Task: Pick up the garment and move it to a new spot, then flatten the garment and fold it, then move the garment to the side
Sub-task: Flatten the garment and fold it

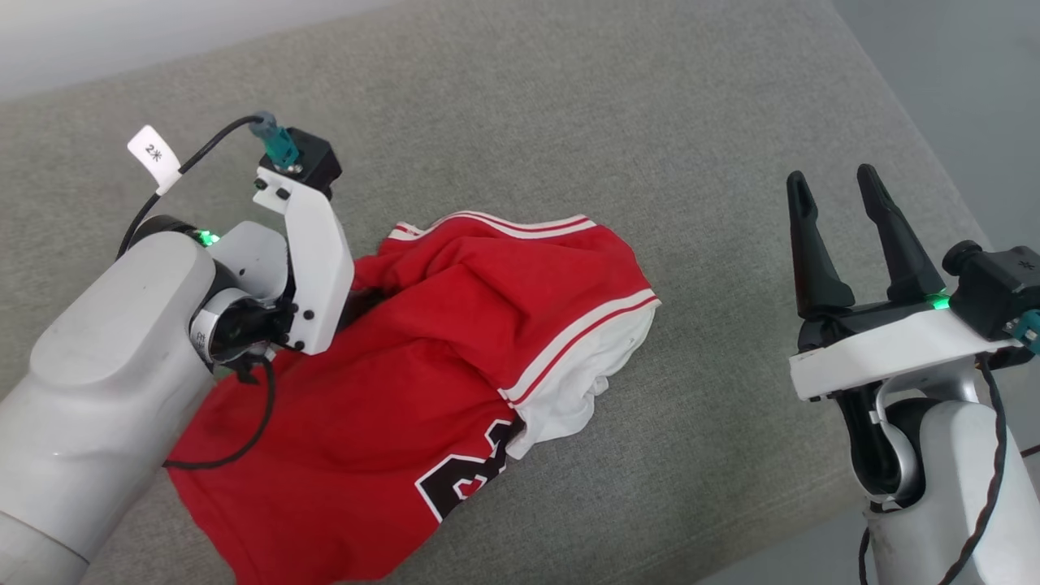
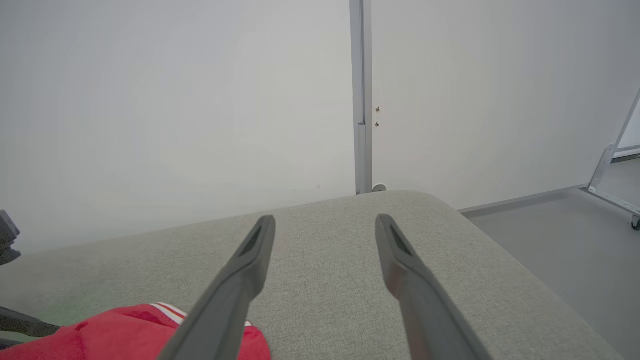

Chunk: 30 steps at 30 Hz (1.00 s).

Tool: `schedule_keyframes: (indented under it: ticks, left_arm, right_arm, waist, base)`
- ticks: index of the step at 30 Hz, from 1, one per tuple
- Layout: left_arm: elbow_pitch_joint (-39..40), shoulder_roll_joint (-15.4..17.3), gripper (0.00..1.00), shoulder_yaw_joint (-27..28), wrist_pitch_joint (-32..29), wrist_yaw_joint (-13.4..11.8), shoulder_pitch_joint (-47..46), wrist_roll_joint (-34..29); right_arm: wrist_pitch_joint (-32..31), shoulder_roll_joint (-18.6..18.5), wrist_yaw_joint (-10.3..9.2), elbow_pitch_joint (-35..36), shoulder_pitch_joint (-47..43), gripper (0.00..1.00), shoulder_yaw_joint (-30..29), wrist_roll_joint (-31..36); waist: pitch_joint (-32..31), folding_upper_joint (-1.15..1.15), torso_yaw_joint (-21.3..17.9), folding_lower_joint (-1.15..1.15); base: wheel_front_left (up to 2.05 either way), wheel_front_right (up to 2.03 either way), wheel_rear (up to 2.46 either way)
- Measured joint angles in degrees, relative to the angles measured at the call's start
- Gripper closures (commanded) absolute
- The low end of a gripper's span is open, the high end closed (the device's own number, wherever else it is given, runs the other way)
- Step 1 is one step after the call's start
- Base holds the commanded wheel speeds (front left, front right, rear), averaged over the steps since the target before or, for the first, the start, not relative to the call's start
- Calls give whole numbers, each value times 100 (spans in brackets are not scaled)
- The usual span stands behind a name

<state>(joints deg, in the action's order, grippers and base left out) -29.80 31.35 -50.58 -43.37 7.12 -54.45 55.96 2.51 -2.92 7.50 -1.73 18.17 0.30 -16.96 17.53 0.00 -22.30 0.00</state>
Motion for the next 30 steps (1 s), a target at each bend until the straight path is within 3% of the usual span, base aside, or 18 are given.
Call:
schedule_keyframes:
  ticks: [6,7,8,17,30]
  left_arm:
    - [-387,-97,0,-188,54,3,-60,-25]
    - [-387,-107,31,-255,47,11,-82,-20]
    - [-430,-120,100,-283,45,12,-97,-3]
    - [-581,-149,100,-277,584,36,-293,168]
    - [-553,868,100,159,1223,-134,-189,337]
  right_arm:
    - [60,-1,0,-58,68,0,37,-41]
    - [64,-2,0,-69,82,0,36,-52]
    - [70,0,0,-81,101,0,36,-56]
    - [52,-1,0,-132,141,0,-78,57]
    - [-337,4,0,107,-144,0,-393,332]
  waist:
    - [175,0,-74,0]
    - [194,0,-72,0]
    - [208,0,-65,0]
    - [149,0,205,0]
    - [-391,0,1047,0]
  base:
    - [0,0,0]
    - [0,0,0]
    - [0,0,0]
    - [0,0,0]
    - [0,0,0]
